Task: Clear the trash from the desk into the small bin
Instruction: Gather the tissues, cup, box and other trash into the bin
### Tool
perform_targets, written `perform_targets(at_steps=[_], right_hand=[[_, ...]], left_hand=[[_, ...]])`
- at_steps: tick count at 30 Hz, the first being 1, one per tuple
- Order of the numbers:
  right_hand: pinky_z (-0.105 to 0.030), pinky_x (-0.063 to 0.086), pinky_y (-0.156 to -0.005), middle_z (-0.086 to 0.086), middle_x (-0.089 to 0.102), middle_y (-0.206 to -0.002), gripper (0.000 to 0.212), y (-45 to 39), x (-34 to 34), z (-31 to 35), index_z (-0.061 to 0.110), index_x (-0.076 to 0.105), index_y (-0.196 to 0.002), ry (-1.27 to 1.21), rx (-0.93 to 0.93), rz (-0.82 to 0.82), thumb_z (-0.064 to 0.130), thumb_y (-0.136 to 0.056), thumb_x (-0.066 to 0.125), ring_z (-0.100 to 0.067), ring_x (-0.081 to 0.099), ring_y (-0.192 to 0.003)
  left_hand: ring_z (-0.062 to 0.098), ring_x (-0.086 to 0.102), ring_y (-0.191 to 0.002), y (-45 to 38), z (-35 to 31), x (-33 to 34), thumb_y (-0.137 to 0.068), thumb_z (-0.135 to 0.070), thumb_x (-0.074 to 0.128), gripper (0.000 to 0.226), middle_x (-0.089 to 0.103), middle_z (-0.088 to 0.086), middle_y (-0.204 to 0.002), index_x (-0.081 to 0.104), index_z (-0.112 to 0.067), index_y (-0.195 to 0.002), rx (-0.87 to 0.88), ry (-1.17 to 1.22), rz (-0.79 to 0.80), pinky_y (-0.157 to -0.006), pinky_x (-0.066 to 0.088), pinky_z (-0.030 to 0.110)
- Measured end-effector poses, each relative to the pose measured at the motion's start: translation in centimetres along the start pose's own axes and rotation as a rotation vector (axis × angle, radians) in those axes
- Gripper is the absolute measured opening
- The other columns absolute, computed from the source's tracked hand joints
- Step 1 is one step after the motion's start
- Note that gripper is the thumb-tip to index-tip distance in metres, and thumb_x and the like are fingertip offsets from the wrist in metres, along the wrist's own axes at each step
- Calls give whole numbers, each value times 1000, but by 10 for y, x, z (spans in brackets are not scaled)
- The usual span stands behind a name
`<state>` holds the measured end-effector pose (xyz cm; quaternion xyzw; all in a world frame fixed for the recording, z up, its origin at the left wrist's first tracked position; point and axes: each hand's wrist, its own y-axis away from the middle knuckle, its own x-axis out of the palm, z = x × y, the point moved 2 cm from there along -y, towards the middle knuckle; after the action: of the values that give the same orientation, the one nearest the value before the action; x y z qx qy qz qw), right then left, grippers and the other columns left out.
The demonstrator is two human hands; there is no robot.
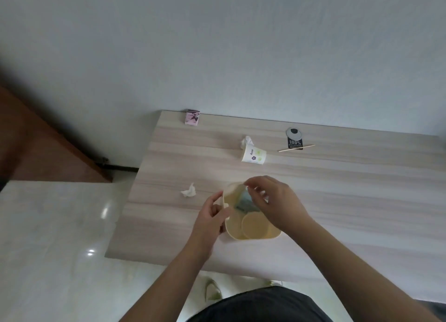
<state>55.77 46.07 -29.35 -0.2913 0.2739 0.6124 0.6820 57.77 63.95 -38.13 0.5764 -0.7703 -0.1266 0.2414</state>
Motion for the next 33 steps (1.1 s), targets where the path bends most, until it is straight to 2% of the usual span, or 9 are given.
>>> perform_targets(at_steps=[3, 10, 12, 15, 19, 23, 26, 29, 33], right_hand=[[-32, 55, -75, 6, 69, -96, 14, -4, -18, -12, 22, 68, -103, 20, 53, -82, 20, -91, 61, -10, 64, -79], [-33, 55, -74, 5, 68, -93, 15, -21, -63, -78, 20, 68, -104, 110, 223, -203, 20, -91, 60, -10, 62, -75], [-31, 53, -74, 8, 65, -92, 15, -30, -71, -103, 22, 68, -103, 97, 292, -215, 21, -92, 59, -9, 61, -75], [-26, 48, -71, 8, 68, -98, 16, -49, -79, -147, 25, 68, -104, 76, 384, -200, 23, -92, 56, -9, 61, -77], [-28, 49, -75, 3, 69, -106, 23, -82, -74, -199, 24, 67, -112, 90, 461, -83, 25, -93, 54, -13, 62, -83], [-28, 49, -80, 0, 66, -113, 29, -120, -55, -239, 22, 64, -118, 42, 489, 58, 27, -90, 61, -15, 61, -90], [-35, 49, -91, -5, 59, -128, 44, -145, -40, -258, 21, 55, -131, 83, 472, 158, 24, -88, 63, -21, 58, -108], [-40, 44, -100, -9, 40, -147, 59, -167, -25, -270, 21, 39, -144, 159, 466, 261, 14, -88, 58, -29, 48, -127], [-42, 48, -97, -8, 35, -147, 59, -183, -6, -280, 15, 42, -142, 221, 395, 342, 7, -86, 57, -30, 53, -120]], left_hand=[[4, 57, -54, -13, -7, -2, -91, -7, 66, 40, 59, -14, -62, 62, -32, -123, -12, -30, 31, -52, 50, 19], [9, 53, -57, -44, -29, 31, -90, -8, 66, 39, 55, -10, -65, 65, -36, -117, -19, -65, 99, -56, 50, 24], [11, 52, -59, -53, -33, 43, -85, -15, 71, 41, 54, -8, -68, 64, -35, -119, -29, -68, 111, -58, 49, 25], [9, 45, -52, -66, -39, 64, -70, -25, 73, 50, 48, -6, -67, 66, -36, -118, -46, -67, 127, -49, 44, 20], [17, 48, -64, -75, -44, 85, -61, -37, 77, 51, 46, 7, -80, 70, -44, -112, -59, -76, 144, -58, 49, 27], [28, 51, -79, -87, -46, 99, -68, -34, 75, 45, 53, 10, -92, 70, -46, -111, -87, -85, 115, -74, 52, 41], [29, 59, -81, -97, -45, 100, -82, -22, 71, 37, 56, 12, -95, 70, -45, -111, -87, -88, 94, -76, 57, 40], [29, 60, -83, -104, -48, 101, -71, -32, 77, 46, 57, 13, -95, 69, -44, -114, -104, -82, 73, -76, 56, 42], [28, 58, -85, -110, -49, 99, -66, -36, 76, 51, 58, 13, -97, 68, -47, -115, -100, -80, 33, -74, 51, 41]])
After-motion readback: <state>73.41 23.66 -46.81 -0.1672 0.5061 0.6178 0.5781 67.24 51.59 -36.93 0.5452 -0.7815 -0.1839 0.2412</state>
